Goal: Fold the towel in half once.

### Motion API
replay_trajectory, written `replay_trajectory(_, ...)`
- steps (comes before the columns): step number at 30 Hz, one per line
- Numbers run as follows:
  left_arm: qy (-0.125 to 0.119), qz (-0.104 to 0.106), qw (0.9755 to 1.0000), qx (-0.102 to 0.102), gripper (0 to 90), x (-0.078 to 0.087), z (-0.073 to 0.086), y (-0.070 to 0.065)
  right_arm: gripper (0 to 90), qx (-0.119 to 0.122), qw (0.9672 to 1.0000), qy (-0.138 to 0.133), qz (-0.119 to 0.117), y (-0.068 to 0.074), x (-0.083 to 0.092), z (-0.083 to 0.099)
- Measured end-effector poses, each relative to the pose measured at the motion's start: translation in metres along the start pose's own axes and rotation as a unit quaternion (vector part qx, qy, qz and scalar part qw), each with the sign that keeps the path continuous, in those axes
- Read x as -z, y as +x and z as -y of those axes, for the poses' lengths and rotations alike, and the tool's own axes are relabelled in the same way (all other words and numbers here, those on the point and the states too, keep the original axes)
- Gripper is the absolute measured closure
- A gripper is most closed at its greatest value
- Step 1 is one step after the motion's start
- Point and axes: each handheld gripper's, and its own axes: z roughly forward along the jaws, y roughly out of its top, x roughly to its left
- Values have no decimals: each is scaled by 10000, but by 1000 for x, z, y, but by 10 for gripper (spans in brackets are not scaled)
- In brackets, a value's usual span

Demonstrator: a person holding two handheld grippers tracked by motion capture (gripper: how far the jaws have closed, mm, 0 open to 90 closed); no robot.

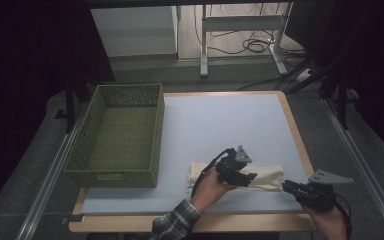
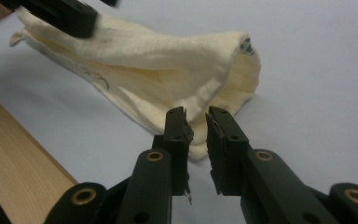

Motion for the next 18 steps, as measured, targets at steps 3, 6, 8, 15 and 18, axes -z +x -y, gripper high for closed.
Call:
replay_trajectory(3,122,-27,9996,-258,512,-16,-6,-7,776,-10,10000,-23,-41,2,2,2)
replay_trajectory(6,177,-97,9992,-348,638,-22,-7,-9,784,-18,9999,-33,-127,5,3,2)
replay_trajectory(8,229,-72,9990,-384,800,-25,-8,-7,788,-10,9998,-31,-189,8,1,1)
replay_trajectory(15,-148,-103,9997,-179,875,-12,-15,1,795,104,9992,37,-383,17,-18,-7)
replay_trajectory(18,-185,-95,9996,-201,874,-9,-17,1,795,147,9992,117,-352,16,-31,-12)
